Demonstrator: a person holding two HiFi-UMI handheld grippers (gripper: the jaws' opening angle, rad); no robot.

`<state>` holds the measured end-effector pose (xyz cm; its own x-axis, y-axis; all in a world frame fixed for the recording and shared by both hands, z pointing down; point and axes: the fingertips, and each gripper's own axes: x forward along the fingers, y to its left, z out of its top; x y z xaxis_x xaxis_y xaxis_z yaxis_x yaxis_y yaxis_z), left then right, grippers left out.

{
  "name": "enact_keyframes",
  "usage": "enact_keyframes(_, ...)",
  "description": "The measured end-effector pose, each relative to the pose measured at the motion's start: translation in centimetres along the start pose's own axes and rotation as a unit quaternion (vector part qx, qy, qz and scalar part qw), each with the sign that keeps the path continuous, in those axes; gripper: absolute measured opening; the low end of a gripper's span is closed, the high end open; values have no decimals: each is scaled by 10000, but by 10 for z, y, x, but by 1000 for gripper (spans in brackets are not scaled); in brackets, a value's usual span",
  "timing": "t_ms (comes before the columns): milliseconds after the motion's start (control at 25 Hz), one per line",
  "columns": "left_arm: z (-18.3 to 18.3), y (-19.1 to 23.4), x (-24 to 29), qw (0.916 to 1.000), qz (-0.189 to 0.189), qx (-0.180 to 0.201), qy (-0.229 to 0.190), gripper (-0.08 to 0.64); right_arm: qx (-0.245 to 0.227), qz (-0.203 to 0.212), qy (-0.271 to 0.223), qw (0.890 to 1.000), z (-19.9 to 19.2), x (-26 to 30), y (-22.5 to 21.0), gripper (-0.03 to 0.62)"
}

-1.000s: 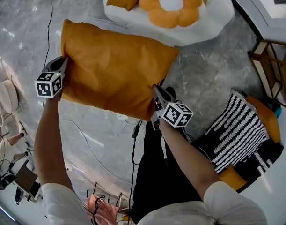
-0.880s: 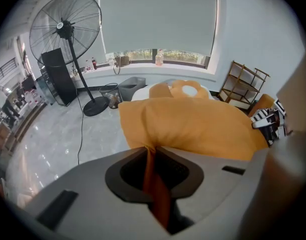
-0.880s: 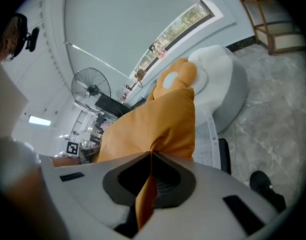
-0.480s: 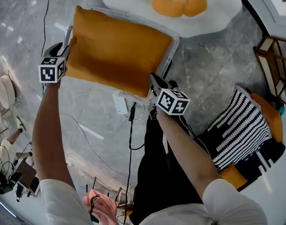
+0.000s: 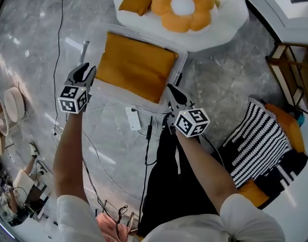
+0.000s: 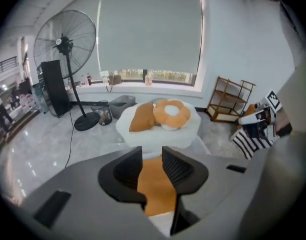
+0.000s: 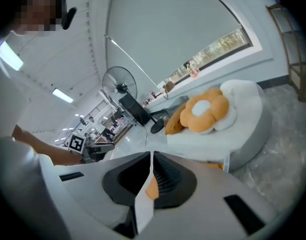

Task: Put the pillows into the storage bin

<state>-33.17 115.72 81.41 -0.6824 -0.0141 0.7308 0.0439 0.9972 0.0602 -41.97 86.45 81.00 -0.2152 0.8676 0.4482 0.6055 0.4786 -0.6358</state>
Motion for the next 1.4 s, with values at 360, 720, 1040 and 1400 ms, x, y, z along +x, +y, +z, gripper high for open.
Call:
enact_keyframes(360,170,-77,-182,9754,148,-153,-2195,133,-1388,753,-1206,9801,170,-106,127,88)
enact_keyframes(720,296,-183,-349,9337,17,277,-3570,153,-2412,1152,-2074,9410,285,-263,250,169)
enact_keyframes(1040,349,-275,-426,8920,-720,235,-4456,153,-2979,521,-3066,9025,327,-424,285,169)
enact_keyframes(1400,416,-411,-391,8663,-2102,980,-4424,153,-2915,-1579,-3792,8639,323,-618,214,169)
